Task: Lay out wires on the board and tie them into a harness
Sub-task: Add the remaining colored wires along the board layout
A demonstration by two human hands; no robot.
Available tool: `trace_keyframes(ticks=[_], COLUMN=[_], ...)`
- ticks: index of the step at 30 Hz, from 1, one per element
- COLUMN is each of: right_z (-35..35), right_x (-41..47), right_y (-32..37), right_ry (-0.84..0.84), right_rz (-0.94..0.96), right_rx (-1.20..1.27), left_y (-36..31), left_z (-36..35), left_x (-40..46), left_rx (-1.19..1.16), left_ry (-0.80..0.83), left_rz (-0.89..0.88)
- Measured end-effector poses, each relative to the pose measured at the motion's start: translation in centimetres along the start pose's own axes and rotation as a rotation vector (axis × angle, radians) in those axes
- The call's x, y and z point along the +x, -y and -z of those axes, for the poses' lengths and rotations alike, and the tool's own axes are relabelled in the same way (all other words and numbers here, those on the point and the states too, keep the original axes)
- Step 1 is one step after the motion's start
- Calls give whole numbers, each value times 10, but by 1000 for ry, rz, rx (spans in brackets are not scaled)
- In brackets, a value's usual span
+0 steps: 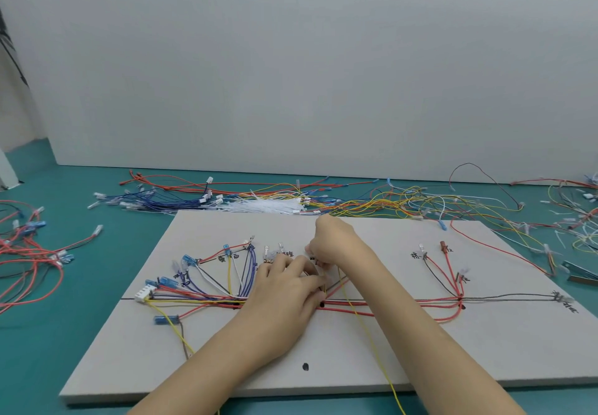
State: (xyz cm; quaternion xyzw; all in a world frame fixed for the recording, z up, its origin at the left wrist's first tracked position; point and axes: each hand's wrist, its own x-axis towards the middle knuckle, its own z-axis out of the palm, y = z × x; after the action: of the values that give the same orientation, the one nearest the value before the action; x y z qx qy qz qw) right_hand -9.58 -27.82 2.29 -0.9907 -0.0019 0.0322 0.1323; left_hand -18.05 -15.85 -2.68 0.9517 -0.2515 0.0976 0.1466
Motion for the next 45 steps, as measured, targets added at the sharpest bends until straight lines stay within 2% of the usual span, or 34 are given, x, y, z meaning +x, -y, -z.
trace_keyframes(ticks=[8,12,16,25,33,40,45], right_z=[-5,-7,-11,-16,-17,-20,-19], right_x=[-6,-12,-18,-23,-34,-45,-48], right_y=[3,1,-2,-9,-6,-11,-11], right_ry=[16,-20,-104,-163,-207,-226,-232], right_rz=[49,78,148,252,310,410,403], right_rx=[-78,-78,-64,-2,-60,-40,-55], left_y=[0,1,3,8,11,28,30], left_z=[1,5,5,9,10,26,22], left_x=[0,1,2,1,1,2,0], left_rx=[-134,-312,-373,-459,-450,-469,-449], left_ry=[-80,-172,-206,-260,-281,-406,-369], left_rz=[-15,-29,-22,60,99,182,180])
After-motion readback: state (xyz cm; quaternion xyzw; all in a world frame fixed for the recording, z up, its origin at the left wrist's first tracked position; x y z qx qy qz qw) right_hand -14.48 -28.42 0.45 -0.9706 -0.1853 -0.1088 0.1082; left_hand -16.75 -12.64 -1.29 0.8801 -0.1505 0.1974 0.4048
